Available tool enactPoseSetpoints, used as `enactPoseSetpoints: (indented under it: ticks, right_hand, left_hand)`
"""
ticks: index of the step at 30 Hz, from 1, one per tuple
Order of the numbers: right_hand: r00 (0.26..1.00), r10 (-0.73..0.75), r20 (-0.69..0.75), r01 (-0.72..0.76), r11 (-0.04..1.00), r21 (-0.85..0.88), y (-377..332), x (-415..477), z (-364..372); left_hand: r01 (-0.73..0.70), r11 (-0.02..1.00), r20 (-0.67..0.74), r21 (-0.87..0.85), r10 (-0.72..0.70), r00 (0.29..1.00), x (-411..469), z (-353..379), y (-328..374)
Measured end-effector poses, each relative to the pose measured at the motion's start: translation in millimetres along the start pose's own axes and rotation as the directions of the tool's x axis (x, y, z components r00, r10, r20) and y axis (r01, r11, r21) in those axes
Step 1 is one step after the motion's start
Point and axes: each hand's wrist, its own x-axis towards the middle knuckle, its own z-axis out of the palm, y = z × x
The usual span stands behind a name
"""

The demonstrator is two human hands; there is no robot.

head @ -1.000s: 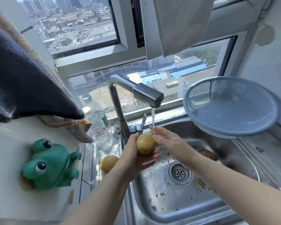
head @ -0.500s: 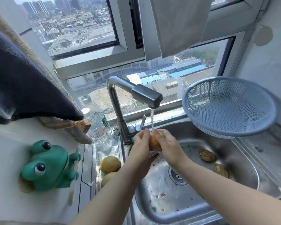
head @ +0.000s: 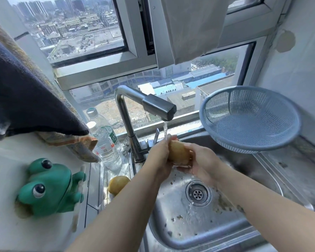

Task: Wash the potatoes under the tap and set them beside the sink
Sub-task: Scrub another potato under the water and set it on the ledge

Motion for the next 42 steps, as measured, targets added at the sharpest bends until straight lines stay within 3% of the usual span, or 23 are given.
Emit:
enactPoseSetpoints:
  ticks: [5,11,16,18,24,29,34,38,42]
  right_hand:
    - [0.993,0.037,0.114,-0.033,0.999,-0.033,-5.2,-0.2,-7.8]
    - [0.993,0.039,0.112,-0.043,0.999,0.031,4.2,5.4,14.8]
    - [0.998,-0.003,0.065,0.004,1.0,-0.026,11.5,13.6,30.3]
    - [0.999,0.014,0.038,-0.01,0.995,-0.097,12.4,16.3,28.5]
    - [0.989,0.09,0.114,-0.089,0.996,-0.019,3.1,15.8,30.6]
    - [0.954,0.144,0.261,-0.143,0.989,-0.023,-2.8,17.2,45.5]
    - [0.949,0.154,0.276,-0.164,0.986,0.011,-5.2,19.7,46.3]
    - [0.954,0.101,0.282,-0.122,0.991,0.055,-8.2,17.8,33.0]
    - [0.97,-0.04,0.241,0.068,0.991,-0.112,-8.9,11.5,17.0]
  left_hand:
    - [0.08,0.984,0.075,-0.161,-0.068,0.995,-6.9,-6.0,10.9]
    - [-0.017,0.998,0.14,-0.053,0.024,0.99,-15.7,-37.2,-4.6]
    - [-0.012,0.949,-0.001,-0.315,0.012,1.0,-18.9,-44.0,-1.4]
    - [-0.034,0.948,-0.057,-0.316,0.017,0.998,-18.9,-44.3,0.7]
    - [-0.104,0.965,-0.143,-0.24,0.071,0.987,-22.4,-49.7,3.4]
    - [-0.085,0.97,-0.199,-0.226,0.039,0.979,-22.9,-57.8,7.4]
    - [-0.059,0.954,-0.227,-0.294,-0.009,0.974,-26.8,-54.8,12.9]
    - [0.04,0.923,-0.113,-0.382,-0.089,0.99,-29.2,-51.8,17.0]
    - [0.181,0.919,0.116,-0.351,-0.149,0.982,-36.3,-48.0,18.8]
